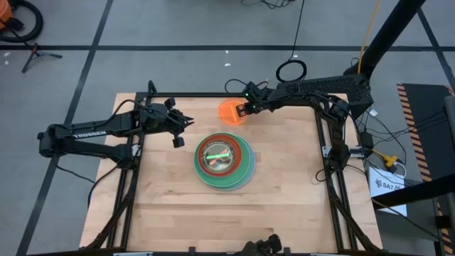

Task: Stack plastic plates
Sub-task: Stack the orange plate on top of the light green plate

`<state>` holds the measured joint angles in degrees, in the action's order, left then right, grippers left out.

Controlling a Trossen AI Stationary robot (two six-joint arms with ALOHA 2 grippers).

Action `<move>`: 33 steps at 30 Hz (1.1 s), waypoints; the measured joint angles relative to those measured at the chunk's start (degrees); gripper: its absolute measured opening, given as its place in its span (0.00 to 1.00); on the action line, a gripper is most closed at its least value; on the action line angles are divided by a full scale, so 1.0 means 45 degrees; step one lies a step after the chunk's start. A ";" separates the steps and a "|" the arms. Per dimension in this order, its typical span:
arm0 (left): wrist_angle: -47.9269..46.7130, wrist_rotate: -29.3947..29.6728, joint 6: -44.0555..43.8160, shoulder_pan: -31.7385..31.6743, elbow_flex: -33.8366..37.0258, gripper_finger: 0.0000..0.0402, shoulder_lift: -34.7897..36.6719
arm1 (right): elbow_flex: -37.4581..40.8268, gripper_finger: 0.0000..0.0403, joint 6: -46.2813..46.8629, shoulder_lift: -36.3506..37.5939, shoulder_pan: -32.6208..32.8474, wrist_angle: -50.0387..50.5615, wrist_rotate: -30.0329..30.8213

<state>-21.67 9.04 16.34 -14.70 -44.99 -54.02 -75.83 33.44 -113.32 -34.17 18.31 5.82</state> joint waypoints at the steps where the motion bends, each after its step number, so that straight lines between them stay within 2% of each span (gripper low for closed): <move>1: 0.0000 0.0000 0.0000 0.0000 0.0000 0.16 0.0000 | 0.0000 0.19 0.0057 0.0000 0.0000 -0.0010 0.0005; 15: 0.0027 -0.0005 -0.0027 -0.0002 0.0000 0.16 0.0000 | 0.0000 0.19 0.0085 0.0000 0.0039 -0.0005 0.0019; 24: 0.0019 -0.0010 -0.0024 -0.0001 0.0000 0.16 0.0001 | -0.0005 0.31 0.0080 0.0000 0.0010 -0.0010 0.0381; 33: 0.0010 -0.0010 -0.0019 -0.0001 0.0000 0.16 0.0001 | -0.0015 0.33 0.0691 -0.0302 0.0124 -0.0015 0.0364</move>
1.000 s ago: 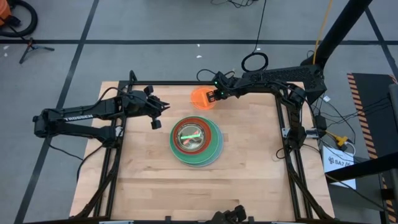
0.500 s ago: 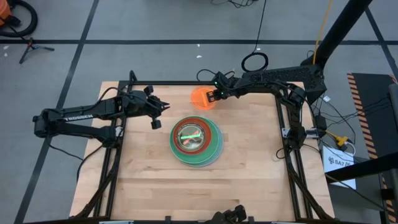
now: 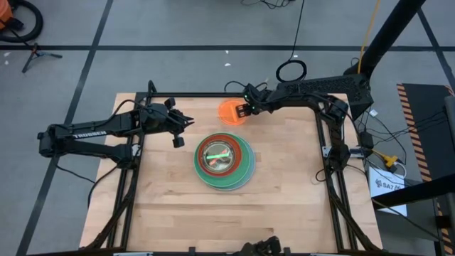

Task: Stack plastic plates
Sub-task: Stack the orange plate on top of the light green plate

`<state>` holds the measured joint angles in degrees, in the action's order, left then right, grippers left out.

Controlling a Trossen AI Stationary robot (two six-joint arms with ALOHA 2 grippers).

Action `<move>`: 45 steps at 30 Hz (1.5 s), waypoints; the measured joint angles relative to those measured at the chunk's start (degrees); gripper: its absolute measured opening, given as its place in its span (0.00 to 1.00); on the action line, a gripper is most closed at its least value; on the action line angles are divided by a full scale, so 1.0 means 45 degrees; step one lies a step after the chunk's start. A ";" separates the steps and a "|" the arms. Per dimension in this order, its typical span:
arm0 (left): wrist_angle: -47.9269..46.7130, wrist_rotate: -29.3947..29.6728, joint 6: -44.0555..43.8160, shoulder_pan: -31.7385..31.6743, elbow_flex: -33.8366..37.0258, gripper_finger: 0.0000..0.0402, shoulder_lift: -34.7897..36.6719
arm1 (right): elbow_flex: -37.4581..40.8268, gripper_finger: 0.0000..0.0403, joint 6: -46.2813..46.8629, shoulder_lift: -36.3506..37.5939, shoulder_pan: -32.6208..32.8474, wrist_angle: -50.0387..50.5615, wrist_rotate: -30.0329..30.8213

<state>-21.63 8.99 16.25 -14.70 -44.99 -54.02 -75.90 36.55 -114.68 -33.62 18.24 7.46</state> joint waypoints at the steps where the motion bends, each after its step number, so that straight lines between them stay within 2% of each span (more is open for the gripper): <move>1: -0.0005 0.0000 0.0000 -0.0004 0.0000 0.16 -0.0001 | 0.0000 0.33 0.0100 -0.0117 0.0034 -0.0022 -0.0002; 20: -0.0005 0.0000 0.0233 0.0001 -0.0005 0.16 -0.0001 | -0.0012 0.31 0.0681 -0.0681 0.0318 -0.1276 0.0097; 34: 0.0000 0.0000 0.0238 -0.0004 -0.0005 0.16 0.0004 | 0.0005 0.09 0.0749 -0.0708 0.0318 -0.1567 0.0019; 45: 0.0005 0.0000 0.0238 0.0000 -0.0015 0.16 -0.0001 | 0.0013 0.04 0.0759 -0.0708 0.0333 -0.1879 -0.0049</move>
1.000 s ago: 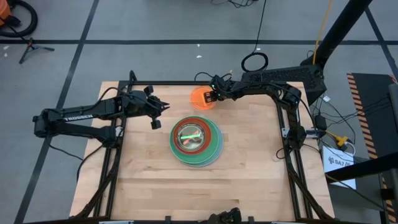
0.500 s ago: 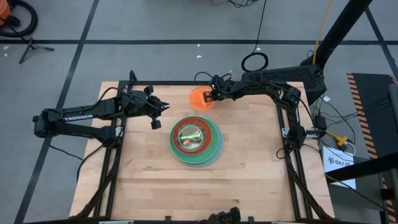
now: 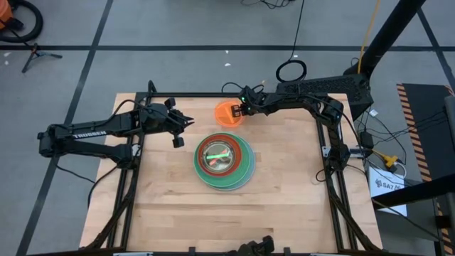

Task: Stack plastic plates
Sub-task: Stack the orange plate on top of the light green plate

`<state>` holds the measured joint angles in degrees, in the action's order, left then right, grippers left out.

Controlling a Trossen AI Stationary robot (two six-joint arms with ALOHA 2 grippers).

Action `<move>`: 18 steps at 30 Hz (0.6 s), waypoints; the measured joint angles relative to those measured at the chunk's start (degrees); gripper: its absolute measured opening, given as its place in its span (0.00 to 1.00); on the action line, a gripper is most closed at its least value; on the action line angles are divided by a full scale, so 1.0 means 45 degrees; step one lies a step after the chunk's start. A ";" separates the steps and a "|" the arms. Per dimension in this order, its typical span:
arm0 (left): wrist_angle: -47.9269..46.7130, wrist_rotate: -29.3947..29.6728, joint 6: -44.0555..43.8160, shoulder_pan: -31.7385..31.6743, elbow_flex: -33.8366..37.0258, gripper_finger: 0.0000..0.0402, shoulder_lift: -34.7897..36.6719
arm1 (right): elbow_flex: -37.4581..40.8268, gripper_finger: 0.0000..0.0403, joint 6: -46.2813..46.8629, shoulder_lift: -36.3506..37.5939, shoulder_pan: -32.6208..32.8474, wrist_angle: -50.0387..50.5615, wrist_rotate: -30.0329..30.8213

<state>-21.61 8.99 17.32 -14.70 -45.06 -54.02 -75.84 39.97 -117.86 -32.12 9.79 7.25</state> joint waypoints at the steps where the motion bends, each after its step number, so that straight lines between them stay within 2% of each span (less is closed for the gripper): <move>1: 0.0000 -0.0001 0.0004 0.0000 0.0000 0.16 0.0001 | 0.0002 0.04 -0.0003 0.0000 0.0000 -0.0041 -0.0005; 18: -0.0005 -0.0001 0.0005 0.0000 0.0000 0.16 0.0001 | 0.0007 0.03 0.0209 0.0000 0.0000 -0.0418 0.0005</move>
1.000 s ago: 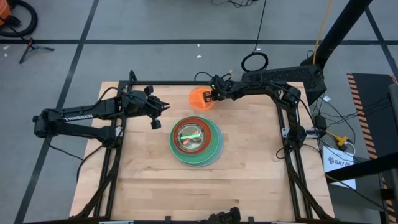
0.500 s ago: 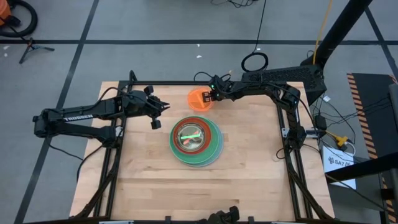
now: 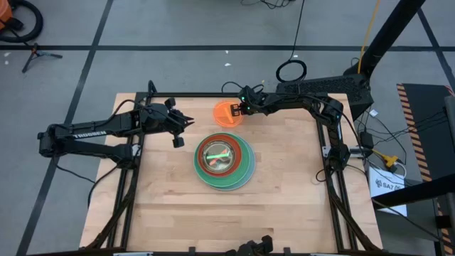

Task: Stack plastic plates
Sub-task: Stack the orange plate on top of the light green plate

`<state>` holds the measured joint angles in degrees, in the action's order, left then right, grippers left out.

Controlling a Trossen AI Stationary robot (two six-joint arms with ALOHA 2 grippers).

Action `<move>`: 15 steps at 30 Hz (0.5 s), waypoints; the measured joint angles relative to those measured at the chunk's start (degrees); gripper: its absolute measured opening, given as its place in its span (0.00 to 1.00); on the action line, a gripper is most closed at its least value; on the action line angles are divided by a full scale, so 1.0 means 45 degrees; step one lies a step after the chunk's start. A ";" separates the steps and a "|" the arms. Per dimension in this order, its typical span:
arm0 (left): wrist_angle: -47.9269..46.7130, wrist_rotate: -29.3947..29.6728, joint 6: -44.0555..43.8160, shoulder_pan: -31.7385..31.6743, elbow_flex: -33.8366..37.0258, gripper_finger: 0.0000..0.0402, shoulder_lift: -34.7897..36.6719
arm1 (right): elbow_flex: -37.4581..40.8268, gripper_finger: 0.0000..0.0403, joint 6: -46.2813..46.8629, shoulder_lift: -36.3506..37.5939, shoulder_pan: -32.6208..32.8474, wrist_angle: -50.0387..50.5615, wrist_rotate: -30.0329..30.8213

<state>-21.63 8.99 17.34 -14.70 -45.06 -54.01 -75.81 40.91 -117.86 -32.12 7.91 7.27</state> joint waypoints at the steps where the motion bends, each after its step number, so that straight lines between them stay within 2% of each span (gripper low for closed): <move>1: 0.0000 -0.0001 -0.0002 -0.0001 0.0000 0.16 -0.0001 | 0.0000 0.02 0.0002 0.0000 0.0000 -0.0001 0.0000; 15: -0.0010 0.0001 0.0000 -0.0003 0.0000 0.16 0.0001 | 0.0000 0.01 0.0000 0.0024 -0.0005 -0.0098 0.0024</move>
<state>-21.67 8.99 17.34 -14.71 -45.06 -54.01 -75.81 40.91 -117.76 -32.14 7.46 7.38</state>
